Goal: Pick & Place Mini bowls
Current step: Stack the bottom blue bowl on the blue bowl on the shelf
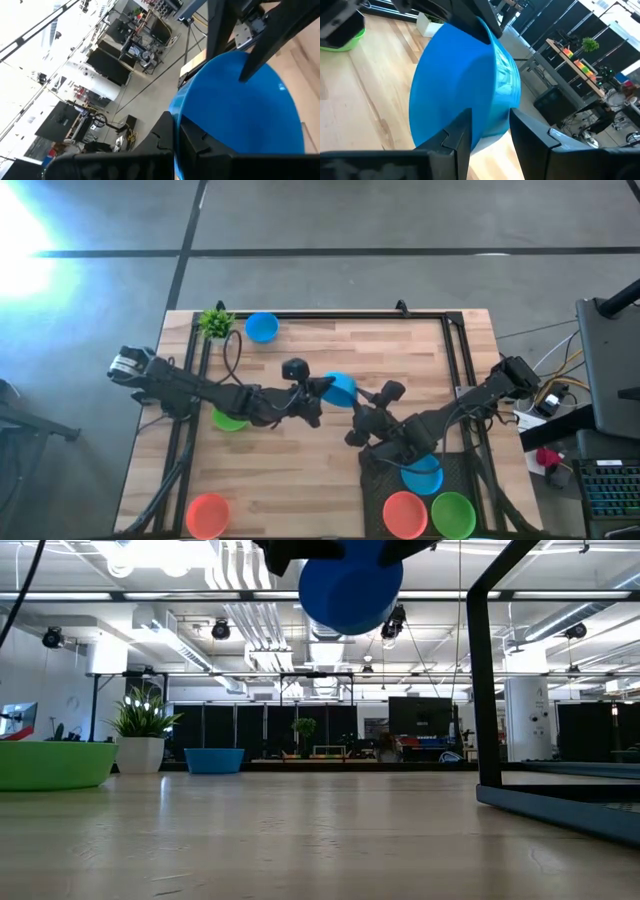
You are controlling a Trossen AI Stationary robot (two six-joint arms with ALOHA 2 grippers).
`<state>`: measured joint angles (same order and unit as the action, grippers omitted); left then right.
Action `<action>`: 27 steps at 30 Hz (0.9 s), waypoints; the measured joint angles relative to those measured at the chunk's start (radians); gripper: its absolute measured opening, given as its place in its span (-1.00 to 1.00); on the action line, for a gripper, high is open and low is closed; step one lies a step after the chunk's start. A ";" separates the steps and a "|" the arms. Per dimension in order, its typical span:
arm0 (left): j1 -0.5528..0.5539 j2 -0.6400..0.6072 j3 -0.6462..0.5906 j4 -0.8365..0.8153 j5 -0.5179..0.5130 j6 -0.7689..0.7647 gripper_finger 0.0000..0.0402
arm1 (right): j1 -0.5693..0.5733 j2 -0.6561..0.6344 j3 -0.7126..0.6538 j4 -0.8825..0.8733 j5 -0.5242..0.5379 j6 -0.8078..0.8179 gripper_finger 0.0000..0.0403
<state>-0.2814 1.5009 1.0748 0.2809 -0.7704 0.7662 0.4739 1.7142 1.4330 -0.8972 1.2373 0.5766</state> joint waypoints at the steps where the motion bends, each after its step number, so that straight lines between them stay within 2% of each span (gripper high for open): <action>1: -0.007 0.000 0.000 -0.001 -0.001 0.000 -1.00 | 0.000 0.000 0.000 0.000 0.000 0.000 -0.38; 8: -0.028 0.000 0.000 -0.011 -0.001 -0.008 -0.99 | -0.001 0.000 0.000 0.000 0.001 0.001 -0.45; 15: -0.031 0.000 0.000 -0.019 -0.032 -0.022 -0.99 | -0.005 0.000 0.000 -0.001 0.031 0.004 -0.89; 21: -0.033 0.000 0.000 -0.025 -0.065 -0.057 -0.96 | -0.007 0.000 0.000 0.006 0.029 0.002 -0.95; 27: -0.034 0.000 0.000 -0.034 -0.060 -0.076 -0.77 | -0.008 0.000 0.000 0.012 0.022 0.000 -0.96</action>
<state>-0.3157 1.5009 1.0748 0.2471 -0.8299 0.6897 0.4659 1.7138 1.4330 -0.8848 1.2594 0.5766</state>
